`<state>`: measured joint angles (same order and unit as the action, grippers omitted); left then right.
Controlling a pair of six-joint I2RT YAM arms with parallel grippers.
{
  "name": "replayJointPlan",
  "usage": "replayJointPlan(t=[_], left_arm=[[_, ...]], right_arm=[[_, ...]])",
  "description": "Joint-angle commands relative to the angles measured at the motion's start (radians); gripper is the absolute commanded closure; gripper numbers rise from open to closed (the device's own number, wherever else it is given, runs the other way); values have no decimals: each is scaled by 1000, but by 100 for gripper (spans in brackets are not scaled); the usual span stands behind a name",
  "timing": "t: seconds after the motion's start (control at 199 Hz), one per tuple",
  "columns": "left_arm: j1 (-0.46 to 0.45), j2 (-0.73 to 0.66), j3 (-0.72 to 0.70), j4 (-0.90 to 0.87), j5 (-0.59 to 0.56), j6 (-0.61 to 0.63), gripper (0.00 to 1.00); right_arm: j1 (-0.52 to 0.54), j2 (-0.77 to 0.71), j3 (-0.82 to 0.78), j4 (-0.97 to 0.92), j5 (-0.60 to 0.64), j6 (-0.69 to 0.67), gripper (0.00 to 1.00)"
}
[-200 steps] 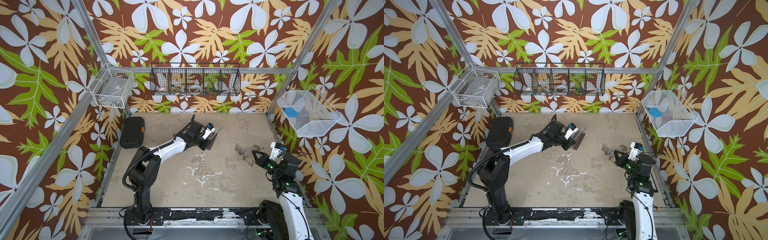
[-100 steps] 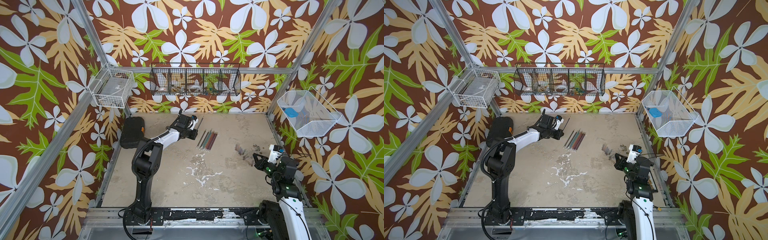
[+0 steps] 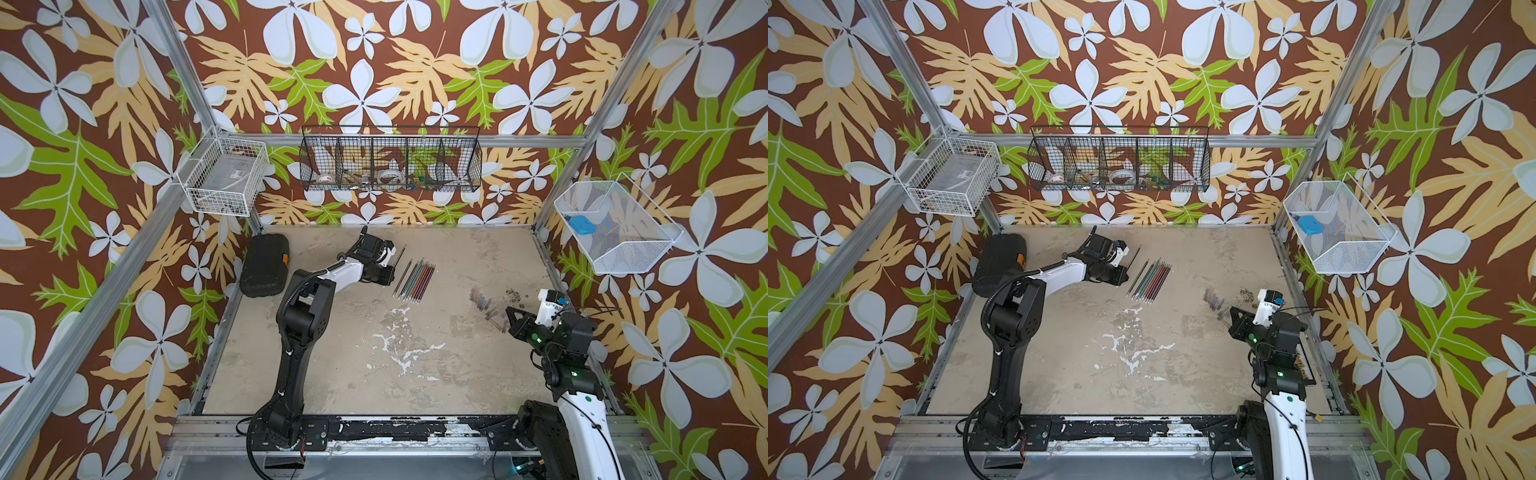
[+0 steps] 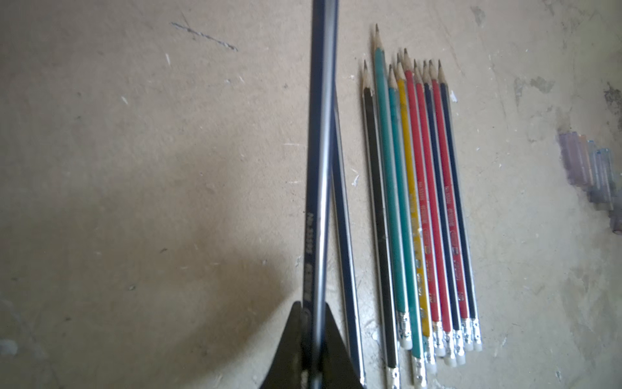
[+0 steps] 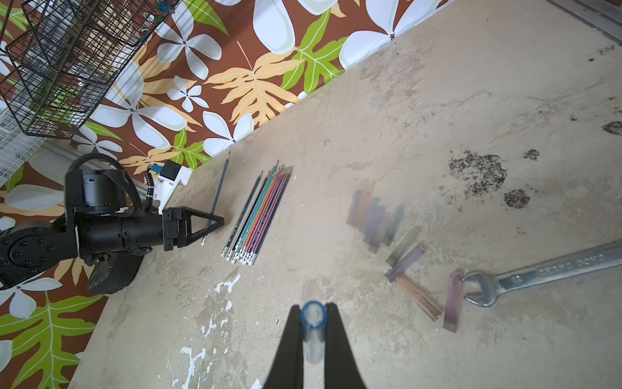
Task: Remove the protective cover of the pencils
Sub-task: Place the pencil at the center of the board, then move the pencil to the center of the board.
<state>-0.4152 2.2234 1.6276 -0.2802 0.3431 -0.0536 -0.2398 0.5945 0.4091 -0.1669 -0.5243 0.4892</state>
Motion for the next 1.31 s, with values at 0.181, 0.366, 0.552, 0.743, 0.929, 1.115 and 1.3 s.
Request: replayJointPlan(t=[0.181,0.366,0.552,0.743,0.929,1.115,1.3], left_arm=[[1,27,18,-25,63,-18,83],[1,0,13,-18,38,-23,86],[1,-36,-12,18,-18,-40,89],[1,14,7,-6,-104,-53,89],[-29,46,21,-25,-113,-53,89],[-76,55,31,-40,-125,-34,90],[-79,51,37,-42,-106,-43,90]], right_arm=[[2,7,3,20,3,-4,100],[1,8,0,21,-2,-3,100],[1,10,9,15,-6,0,100],[1,14,13,14,-10,6,100],[1,14,11,12,-9,11,100],[0,11,14,12,-10,14,100],[1,30,14,19,-12,21,100]])
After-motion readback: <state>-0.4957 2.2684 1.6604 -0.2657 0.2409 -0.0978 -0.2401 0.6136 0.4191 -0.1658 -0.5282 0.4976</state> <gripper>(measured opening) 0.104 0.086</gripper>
